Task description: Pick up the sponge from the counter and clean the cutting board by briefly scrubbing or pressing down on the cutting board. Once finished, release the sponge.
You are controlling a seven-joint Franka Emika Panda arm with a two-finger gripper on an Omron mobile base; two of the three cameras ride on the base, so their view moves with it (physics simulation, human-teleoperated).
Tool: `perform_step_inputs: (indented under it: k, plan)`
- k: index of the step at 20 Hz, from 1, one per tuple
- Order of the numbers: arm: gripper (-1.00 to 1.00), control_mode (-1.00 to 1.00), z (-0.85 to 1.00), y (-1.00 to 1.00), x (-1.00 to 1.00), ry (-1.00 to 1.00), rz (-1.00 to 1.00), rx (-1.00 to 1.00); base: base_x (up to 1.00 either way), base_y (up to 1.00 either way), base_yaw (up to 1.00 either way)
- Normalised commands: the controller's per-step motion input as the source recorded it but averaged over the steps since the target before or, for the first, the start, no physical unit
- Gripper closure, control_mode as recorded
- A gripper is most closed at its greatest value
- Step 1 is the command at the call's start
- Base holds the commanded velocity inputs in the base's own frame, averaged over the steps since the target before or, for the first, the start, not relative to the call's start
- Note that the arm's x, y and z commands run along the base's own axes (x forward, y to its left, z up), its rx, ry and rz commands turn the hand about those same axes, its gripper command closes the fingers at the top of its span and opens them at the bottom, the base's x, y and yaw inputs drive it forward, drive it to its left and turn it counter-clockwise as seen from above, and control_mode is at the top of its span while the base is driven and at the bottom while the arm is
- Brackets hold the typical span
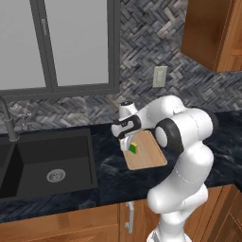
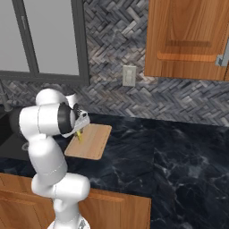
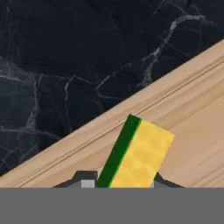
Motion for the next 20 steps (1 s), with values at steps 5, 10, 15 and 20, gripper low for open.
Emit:
perform_step_inputs:
  k: [5, 10, 15, 20]
  plan:
    - [1.00, -1.00, -0.18, 0.00, -0.73, 0.00, 0.13, 0.03, 0.00, 0.00, 0.00]
    - [1.00, -1.00, -0.21, 0.00, -0.78, 0.00, 0.10, 0.05, 0.00, 0.00, 0.00]
    - [1.00, -1.00, -0.20, 0.00, -0.77, 0.00, 0.09, 0.05, 0.00, 0.00, 0.00]
    - [1.00, -1.00, -0.14, 0.00, -0.76, 0.00, 0.09, 0.04, 0.00, 0.00, 0.00]
